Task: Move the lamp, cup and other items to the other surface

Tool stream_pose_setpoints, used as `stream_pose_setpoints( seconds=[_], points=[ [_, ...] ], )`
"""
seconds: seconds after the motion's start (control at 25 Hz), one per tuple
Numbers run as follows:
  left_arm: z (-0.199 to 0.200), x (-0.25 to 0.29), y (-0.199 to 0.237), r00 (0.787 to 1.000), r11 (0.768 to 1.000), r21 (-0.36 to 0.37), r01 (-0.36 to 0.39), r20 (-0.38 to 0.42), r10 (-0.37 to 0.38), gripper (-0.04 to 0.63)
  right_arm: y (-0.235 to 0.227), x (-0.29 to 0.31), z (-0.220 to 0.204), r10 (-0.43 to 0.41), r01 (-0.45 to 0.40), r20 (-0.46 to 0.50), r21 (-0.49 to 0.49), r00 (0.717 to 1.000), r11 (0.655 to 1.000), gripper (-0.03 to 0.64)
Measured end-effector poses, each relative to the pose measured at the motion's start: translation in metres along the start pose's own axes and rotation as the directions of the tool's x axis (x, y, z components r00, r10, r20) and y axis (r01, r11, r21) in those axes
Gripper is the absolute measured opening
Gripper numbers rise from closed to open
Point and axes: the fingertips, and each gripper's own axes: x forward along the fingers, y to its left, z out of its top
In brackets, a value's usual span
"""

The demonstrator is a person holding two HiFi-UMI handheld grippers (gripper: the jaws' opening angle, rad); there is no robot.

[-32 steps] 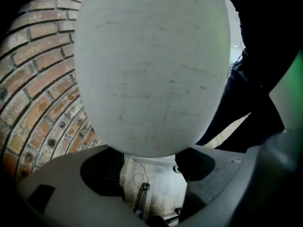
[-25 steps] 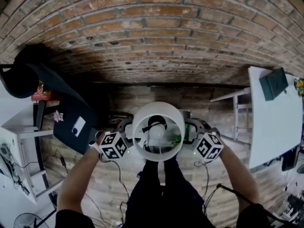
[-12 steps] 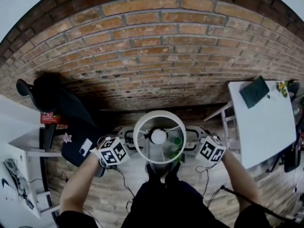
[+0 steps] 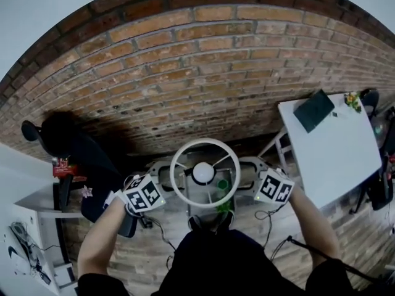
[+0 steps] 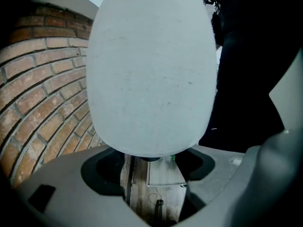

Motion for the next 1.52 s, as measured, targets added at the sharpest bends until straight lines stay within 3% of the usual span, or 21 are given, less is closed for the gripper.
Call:
stream_pose_setpoints(
  seconds=[0.24,0.48,0.84,1.0,1.2,1.52],
  points=[
    [0.04,0.023,-0.006,0.999,0.999,0.039,0.017,0.031,-0.018,0.328,0.0,-0.042,-0.021,-0.043,0.044,-0.015,0.01,0.999,0.999,0.391],
    [0.072,0.048,-0.014,0.99,0.991,0.091,0.101,0.089,-0.109,0.328,0.011,-0.077,-0.04,-0.097,0.101,-0.05,0.084,0.994,0.991,0.391],
    [0.135,0.07,-0.011,0.956,0.946,0.249,0.207,0.154,-0.249,0.328,0.022,-0.132,-0.057,-0.246,0.267,-0.127,0.189,0.961,0.945,0.39],
    [0.157,0.089,-0.013,0.948,0.923,0.311,0.227,0.148,-0.283,0.328,0.025,-0.155,-0.071,-0.308,0.337,-0.16,0.204,0.938,0.919,0.388],
    [0.187,0.115,-0.016,0.936,0.908,0.33,0.259,0.146,-0.32,0.328,0.022,-0.19,-0.085,-0.336,0.365,-0.159,0.217,0.928,0.906,0.388],
    [0.268,0.173,-0.018,0.943,0.91,0.334,0.246,0.133,-0.304,0.328,-0.003,-0.27,-0.144,-0.329,0.358,-0.158,0.217,0.931,0.908,0.388]
  ],
)
